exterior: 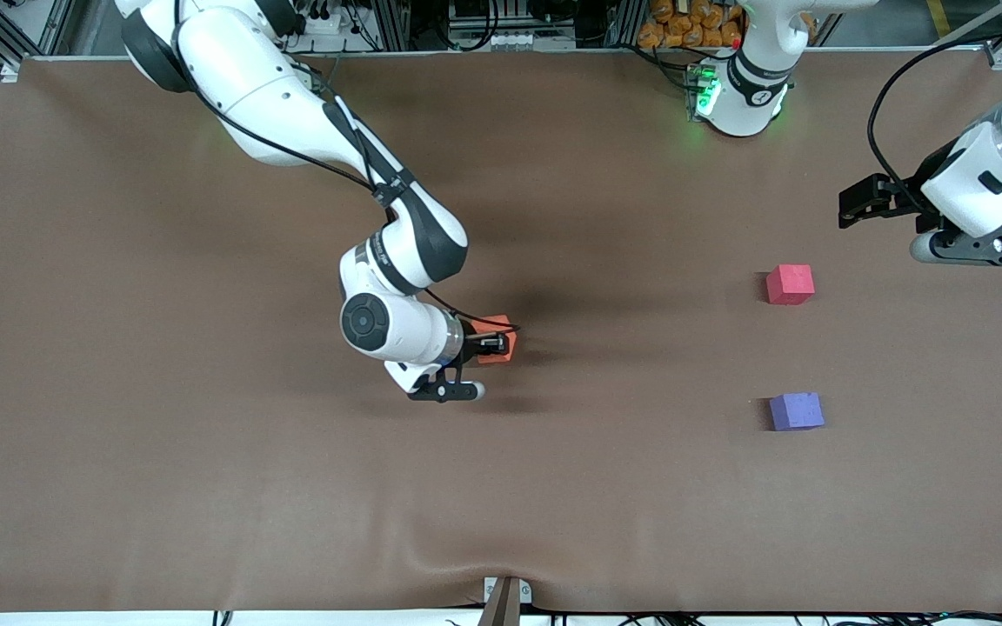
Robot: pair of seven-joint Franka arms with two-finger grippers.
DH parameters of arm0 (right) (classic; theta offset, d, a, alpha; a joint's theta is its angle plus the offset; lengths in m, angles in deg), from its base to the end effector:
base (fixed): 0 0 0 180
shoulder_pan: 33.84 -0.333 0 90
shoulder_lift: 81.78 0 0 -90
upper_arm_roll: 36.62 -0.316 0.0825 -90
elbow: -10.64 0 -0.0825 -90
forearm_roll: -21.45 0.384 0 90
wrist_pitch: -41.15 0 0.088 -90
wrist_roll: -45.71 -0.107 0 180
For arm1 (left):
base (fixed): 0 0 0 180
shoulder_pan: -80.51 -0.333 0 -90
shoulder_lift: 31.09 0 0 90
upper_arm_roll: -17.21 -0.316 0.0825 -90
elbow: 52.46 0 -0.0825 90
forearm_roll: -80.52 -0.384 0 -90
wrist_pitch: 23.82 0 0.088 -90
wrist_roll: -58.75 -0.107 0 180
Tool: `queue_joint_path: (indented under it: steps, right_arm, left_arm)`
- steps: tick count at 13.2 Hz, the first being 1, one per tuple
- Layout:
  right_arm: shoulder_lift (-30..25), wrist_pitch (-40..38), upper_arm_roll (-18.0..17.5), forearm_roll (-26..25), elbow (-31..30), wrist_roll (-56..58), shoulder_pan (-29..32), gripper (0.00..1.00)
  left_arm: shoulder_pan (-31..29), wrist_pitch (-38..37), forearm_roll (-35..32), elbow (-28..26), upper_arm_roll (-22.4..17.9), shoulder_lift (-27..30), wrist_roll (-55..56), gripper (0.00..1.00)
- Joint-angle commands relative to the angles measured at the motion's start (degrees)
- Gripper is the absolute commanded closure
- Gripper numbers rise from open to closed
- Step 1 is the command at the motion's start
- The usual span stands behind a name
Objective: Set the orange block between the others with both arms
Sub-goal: 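Carry the orange cube with the right gripper toward the table's middle, then release the orange cube and withdraw the right gripper while the left gripper reaches out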
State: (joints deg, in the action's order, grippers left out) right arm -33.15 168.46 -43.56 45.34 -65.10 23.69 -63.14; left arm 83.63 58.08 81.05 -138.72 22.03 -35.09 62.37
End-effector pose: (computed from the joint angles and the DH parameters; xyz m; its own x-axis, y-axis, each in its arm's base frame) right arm 0.6108 0.4367 0.2355 0.9861 -0.0092 -0.1658 -0.0729 -0.9211 -0.3824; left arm 0.5549 -0.0768 0.6047 0.9864 -0.0758 -0.1458 -0.0757 -0.9971 0.0059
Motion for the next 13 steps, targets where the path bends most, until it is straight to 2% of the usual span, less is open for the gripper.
queue_joint_path:
  steps: [1, 2, 5, 9, 10, 13]
  right_arm:
    - [0.33, 0.57, 0.62, 0.98, 0.33, -0.04, -0.33, 0.21]
    - [0.24, 0.48, 0.62, 0.81, 0.33, 0.22, 0.11, 0.00]
    - [-0.98, -2.22, 0.88, 0.63, 0.41, 0.31, 1.78, 0.00]
    - [-5.37, -12.66, 3.07, 0.19, 0.33, 0.14, 3.10, 0.00]
    - [-7.73, -16.27, 3.60, -1.29, 0.07, 0.05, 3.89, 0.00]
    - [-18.00, -26.46, 3.52, -14.45, -1.86, 0.14, 7.05, 0.00]
  left_arm:
    - [0.39, 0.80, 0.96, 0.65, -0.08, -1.27, 0.59, 0.00]
    - [0.39, 1.06, 1.05, 0.65, -0.08, -1.36, 0.59, 0.00]
    - [0.22, 1.67, 1.05, 0.57, -0.08, -1.54, 0.59, 0.00]
    - [0.74, 2.38, 0.96, 0.65, -0.08, -2.15, 2.08, 0.00]
    - [0.83, 3.08, 1.05, 0.65, 0.01, -2.68, 2.87, 0.00]
    - [3.72, 6.15, 0.96, 0.83, 0.45, -4.96, 8.31, 0.00]
